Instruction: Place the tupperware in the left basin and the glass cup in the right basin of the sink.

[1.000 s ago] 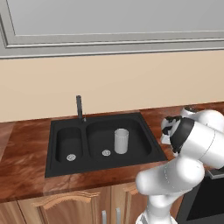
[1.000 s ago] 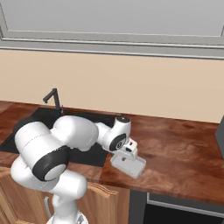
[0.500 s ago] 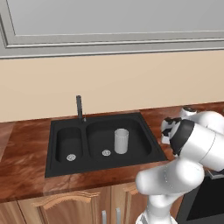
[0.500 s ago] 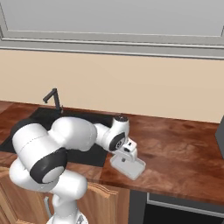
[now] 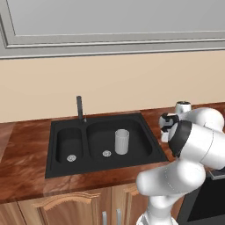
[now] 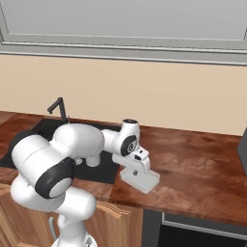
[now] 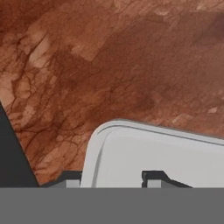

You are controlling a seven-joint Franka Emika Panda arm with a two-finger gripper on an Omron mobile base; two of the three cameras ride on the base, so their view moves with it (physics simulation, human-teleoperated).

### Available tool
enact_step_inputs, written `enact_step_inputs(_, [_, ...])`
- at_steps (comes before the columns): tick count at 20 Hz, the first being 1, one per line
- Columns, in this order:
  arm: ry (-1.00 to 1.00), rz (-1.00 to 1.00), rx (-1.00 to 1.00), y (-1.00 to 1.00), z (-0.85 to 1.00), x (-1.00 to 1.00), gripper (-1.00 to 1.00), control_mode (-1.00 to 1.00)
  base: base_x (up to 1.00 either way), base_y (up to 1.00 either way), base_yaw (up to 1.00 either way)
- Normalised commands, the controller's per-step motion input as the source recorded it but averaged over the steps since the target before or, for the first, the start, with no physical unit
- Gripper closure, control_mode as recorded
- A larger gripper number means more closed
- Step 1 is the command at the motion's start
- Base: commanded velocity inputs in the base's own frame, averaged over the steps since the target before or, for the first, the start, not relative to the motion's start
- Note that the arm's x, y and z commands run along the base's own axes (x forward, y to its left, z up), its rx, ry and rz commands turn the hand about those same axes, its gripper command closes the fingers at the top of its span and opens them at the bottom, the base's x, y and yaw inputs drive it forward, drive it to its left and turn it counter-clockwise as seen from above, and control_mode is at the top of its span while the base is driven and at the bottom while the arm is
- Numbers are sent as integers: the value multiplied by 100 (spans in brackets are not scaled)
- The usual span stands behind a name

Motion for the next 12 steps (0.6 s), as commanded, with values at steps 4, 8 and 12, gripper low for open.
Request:
enact_step_inputs(4, [6,0,0,-8,32,-4,100,-100,0,0,0])
enact_step_inputs(8, [5,4,0,-8,33,-7,100,-100,0,0,0])
enact_step_inputs(12, [0,10,0,-5,33,-13,100,-100,0,0,0])
